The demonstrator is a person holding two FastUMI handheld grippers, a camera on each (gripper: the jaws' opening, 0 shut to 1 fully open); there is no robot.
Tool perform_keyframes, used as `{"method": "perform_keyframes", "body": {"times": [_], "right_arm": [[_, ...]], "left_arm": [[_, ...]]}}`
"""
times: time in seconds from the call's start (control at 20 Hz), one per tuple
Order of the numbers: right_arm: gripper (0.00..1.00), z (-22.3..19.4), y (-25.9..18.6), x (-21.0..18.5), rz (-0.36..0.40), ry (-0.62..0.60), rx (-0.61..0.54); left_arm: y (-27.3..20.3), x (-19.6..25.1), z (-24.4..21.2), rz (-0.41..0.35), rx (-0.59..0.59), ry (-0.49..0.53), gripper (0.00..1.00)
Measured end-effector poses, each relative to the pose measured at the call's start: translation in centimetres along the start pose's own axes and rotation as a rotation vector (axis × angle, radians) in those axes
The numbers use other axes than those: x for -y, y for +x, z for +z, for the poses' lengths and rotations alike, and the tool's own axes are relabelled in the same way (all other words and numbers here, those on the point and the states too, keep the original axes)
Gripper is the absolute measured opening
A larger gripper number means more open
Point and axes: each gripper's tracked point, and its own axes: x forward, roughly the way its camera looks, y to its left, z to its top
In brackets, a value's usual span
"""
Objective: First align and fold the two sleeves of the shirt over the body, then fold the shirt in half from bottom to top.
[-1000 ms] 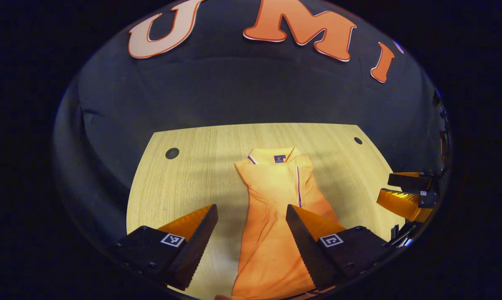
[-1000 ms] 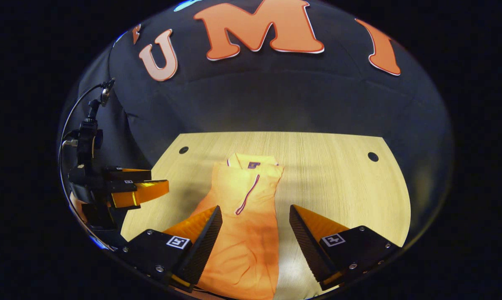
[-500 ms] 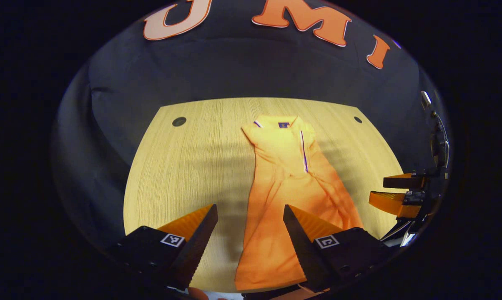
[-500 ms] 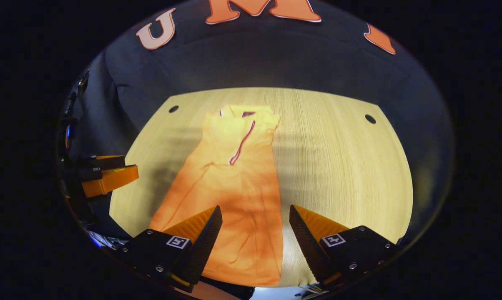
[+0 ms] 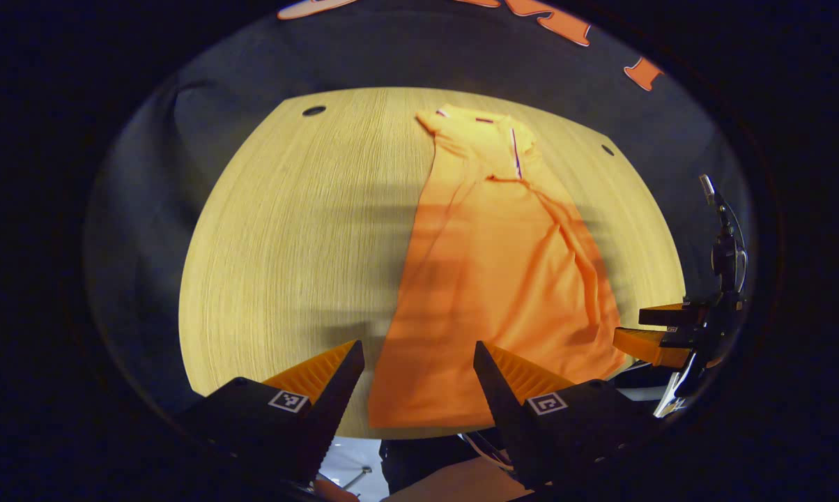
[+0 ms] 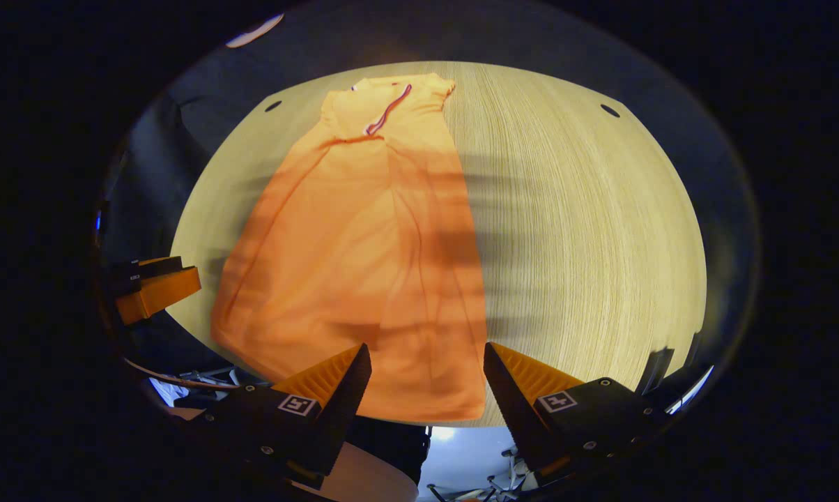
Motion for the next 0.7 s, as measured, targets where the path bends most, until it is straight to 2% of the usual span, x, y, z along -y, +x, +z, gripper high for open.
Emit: {"method": "perform_keyframes", "body": {"times": [0.15,0.3,0.5,0.6,0.7], "right_arm": [[0.99,-2.8,1.2,-0.1,-0.001,0.016,-0.071],[0.99,-4.2,2.6,0.0,-0.019,-0.013,-0.11],[0.98,-4.3,3.1,0.0,-0.063,-0.101,-0.104],[0.98,-4.3,3.2,0.0,-0.059,-0.098,-0.117],[0.98,-4.3,3.3,-0.1,-0.063,-0.091,-0.145]], "left_arm": [[1.5,0.4,-3.0,0.008,-0.069,-0.018,0.98],[2.8,0.6,-4.9,0.035,-0.1,0.01,0.98],[4.2,1.2,-6.8,0.056,-0.157,0.029,0.98],[4.7,1.2,-8.2,0.081,-0.21,0.052,1.0],[4.8,1.4,-7.9,0.101,-0.188,0.099,0.98]]}}
